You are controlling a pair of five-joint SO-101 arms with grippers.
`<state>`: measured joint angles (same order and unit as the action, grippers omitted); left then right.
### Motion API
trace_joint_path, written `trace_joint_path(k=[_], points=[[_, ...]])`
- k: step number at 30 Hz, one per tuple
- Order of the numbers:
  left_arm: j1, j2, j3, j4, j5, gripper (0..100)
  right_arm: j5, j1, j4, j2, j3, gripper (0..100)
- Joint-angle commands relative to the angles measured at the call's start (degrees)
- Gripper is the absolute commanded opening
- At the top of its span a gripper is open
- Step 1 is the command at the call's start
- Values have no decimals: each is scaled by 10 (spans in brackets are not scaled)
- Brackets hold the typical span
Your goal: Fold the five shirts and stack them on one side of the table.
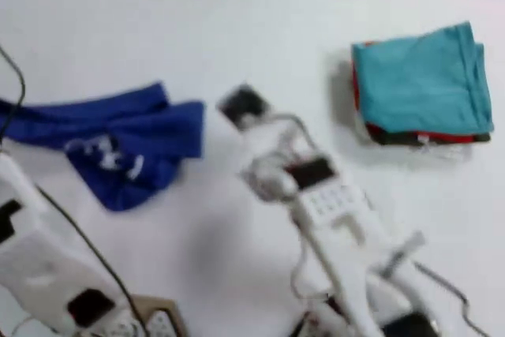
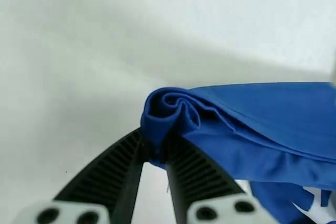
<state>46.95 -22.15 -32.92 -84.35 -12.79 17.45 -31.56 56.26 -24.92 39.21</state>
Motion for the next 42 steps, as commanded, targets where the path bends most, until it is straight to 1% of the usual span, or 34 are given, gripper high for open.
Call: trace_joint_path(k=[1, 6, 9, 12, 15, 19, 23, 26, 28, 32, 34, 37, 42], points=[[11, 5, 0, 11, 0, 27, -38, -35, 24, 151, -175, 329], [11, 5, -4, 11, 0, 27, -109, -75, 55, 314, -335, 329], [11, 5, -4, 11, 0, 27, -178, -89, 89, 388, -433, 329], [11, 5, -4, 11, 0, 27, -222, -109, 134, 447, -518, 329], [11, 5, -4, 11, 0, 27, -237, -125, 178, 497, -590, 329], [11, 5, -4, 11, 0, 27, -241, -135, 206, 554, -665, 329], [10, 5, -5, 11, 0, 27, -269, -131, 221, 608, -700, 329], [10, 5, -5, 12, 0, 27, -274, -135, 233, 638, -713, 323], [10, 5, -3, 21, 0, 27, -273, -135, 233, 647, -726, 270], [11, 5, -3, 28, 0, 27, -273, -132, 237, 647, -753, 77], [11, 5, -4, 28, 0, 27, -273, -132, 237, 648, -762, 24], [11, 5, -4, 28, 0, 27, -273, -132, 244, 652, -765, 64], [11, 5, -4, 26, 0, 27, -273, -131, 256, 653, -764, 214]])
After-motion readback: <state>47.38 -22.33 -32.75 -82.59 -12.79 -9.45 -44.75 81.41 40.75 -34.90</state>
